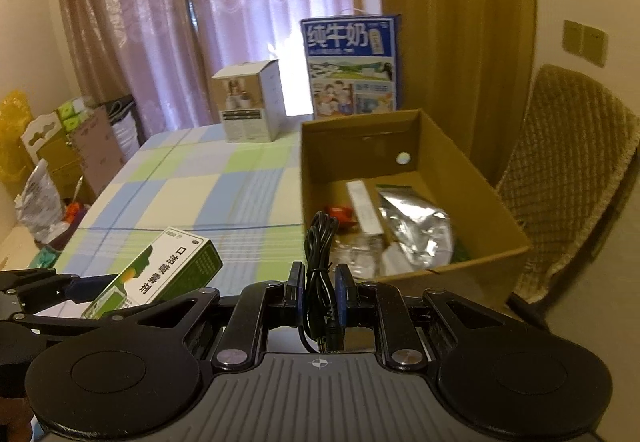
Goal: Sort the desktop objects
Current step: 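Lift and carry the spray box and cable over the cardboard box, then lower both items into the cardboard box and open both tools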
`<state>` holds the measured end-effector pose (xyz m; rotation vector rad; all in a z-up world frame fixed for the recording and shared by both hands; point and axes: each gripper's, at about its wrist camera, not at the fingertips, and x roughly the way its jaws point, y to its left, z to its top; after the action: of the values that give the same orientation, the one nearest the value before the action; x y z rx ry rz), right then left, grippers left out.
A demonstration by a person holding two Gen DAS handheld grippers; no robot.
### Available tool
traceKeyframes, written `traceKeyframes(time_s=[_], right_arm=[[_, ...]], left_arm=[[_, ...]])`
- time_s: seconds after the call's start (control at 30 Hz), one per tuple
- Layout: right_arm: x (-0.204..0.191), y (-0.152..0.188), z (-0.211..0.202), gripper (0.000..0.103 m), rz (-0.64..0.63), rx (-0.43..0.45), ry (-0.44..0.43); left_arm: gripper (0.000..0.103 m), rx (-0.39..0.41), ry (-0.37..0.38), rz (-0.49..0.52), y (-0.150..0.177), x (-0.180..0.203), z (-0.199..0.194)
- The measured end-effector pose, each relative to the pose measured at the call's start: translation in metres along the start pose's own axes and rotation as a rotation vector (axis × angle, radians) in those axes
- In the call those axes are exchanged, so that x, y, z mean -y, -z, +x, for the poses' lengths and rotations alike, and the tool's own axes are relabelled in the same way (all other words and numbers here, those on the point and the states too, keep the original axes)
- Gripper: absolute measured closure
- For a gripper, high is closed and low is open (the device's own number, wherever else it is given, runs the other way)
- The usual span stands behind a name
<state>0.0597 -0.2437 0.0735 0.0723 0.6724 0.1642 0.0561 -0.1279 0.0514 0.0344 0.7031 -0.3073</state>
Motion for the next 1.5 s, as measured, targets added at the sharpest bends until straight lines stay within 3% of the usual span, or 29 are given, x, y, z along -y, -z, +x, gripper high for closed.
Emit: traceKeyframes(time_s=[0.83,1.5], right_arm=[[0.058,0.004,-0.034,0.091,0.041,0.017,0.089],[0.092,-0.018,-0.010,0.091,0.029,0.012,0.112]], left_arm=[[0.052,0.001,0.099,0.030,-0.011,0.059,0.002],[0.052,-0.013,0.161,0.009,-0.035,0.097,0.047]])
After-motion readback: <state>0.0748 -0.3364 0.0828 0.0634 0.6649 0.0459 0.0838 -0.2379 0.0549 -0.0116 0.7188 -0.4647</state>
